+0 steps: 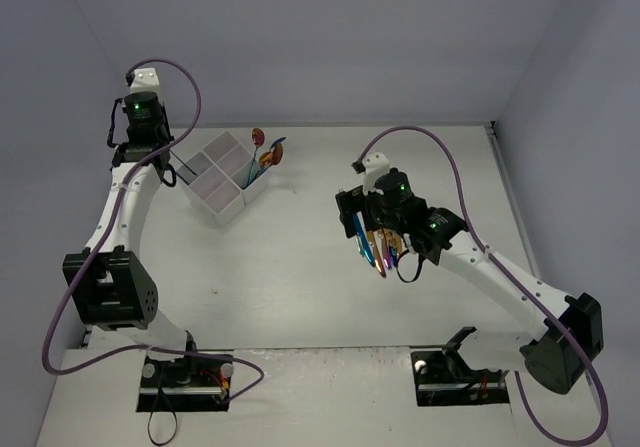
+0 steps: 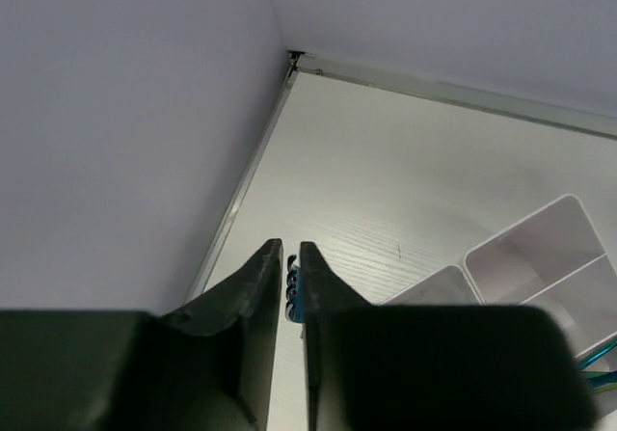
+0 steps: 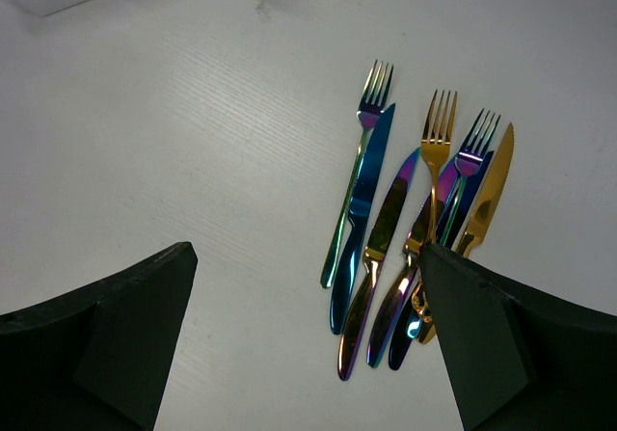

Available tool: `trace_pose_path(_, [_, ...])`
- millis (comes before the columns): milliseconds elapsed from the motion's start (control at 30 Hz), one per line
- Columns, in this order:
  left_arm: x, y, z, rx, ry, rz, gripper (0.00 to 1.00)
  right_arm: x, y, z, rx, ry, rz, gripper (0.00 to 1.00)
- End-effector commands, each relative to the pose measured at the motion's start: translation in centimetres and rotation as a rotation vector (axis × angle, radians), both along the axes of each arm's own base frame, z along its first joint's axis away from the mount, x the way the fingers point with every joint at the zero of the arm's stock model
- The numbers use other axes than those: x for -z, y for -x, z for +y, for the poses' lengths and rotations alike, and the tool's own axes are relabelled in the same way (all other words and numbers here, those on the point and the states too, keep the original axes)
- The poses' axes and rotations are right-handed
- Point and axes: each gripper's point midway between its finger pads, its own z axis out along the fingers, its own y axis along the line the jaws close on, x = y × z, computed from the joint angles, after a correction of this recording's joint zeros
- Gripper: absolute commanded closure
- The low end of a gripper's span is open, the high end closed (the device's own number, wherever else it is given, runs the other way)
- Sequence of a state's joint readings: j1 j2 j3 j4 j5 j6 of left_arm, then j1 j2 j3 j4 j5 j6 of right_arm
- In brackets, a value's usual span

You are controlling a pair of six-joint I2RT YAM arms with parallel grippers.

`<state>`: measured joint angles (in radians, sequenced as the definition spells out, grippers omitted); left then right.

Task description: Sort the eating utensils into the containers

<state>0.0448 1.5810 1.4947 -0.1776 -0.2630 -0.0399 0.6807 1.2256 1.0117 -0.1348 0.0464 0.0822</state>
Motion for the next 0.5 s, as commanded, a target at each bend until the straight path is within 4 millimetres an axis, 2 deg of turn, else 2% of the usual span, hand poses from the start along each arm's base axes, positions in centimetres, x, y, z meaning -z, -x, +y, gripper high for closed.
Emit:
trace_pose_path(0, [-1.1, -0.7, 0.1, 0.008, -0.018, -0.056, 0.84, 0.6, -1.0, -0.3, 0.046, -0.005, -0.002, 0.0])
trace_pose_path(100, [-0.2, -0.4, 0.1, 0.01, -0.016, -0.033, 0.79, 1.5, -0.9, -0.4, 0.058, -0.003, 0.026, 0.0])
trace_pose_path(167, [-0.2, 0.0, 0.0, 0.009, -0.016, -0.032, 0.75, 2.1, -1.0, -0.5, 0.067, 0.002, 0.039, 0.0])
trace_pose_path(300, [-2.3, 1.0, -0.1, 0.012, -0.012, -0.063, 0.61, 2.9, -1.6, -1.4, 0.112, 0.015, 0.062, 0.02])
trace_pose_path(400, [-4.8, 2.2, -0.9, 0.036, 0.021, -0.1, 0.44, 4.0, -2.6, -2.2, 0.14, 0.022, 0.1, 0.15])
trace_pose_path(467, [-5.6, 3.4, -1.5, 0.055, 0.062, -0.099, 0.39, 5.1, -3.3, -2.4, 0.148, 0.028, 0.136, 0.22])
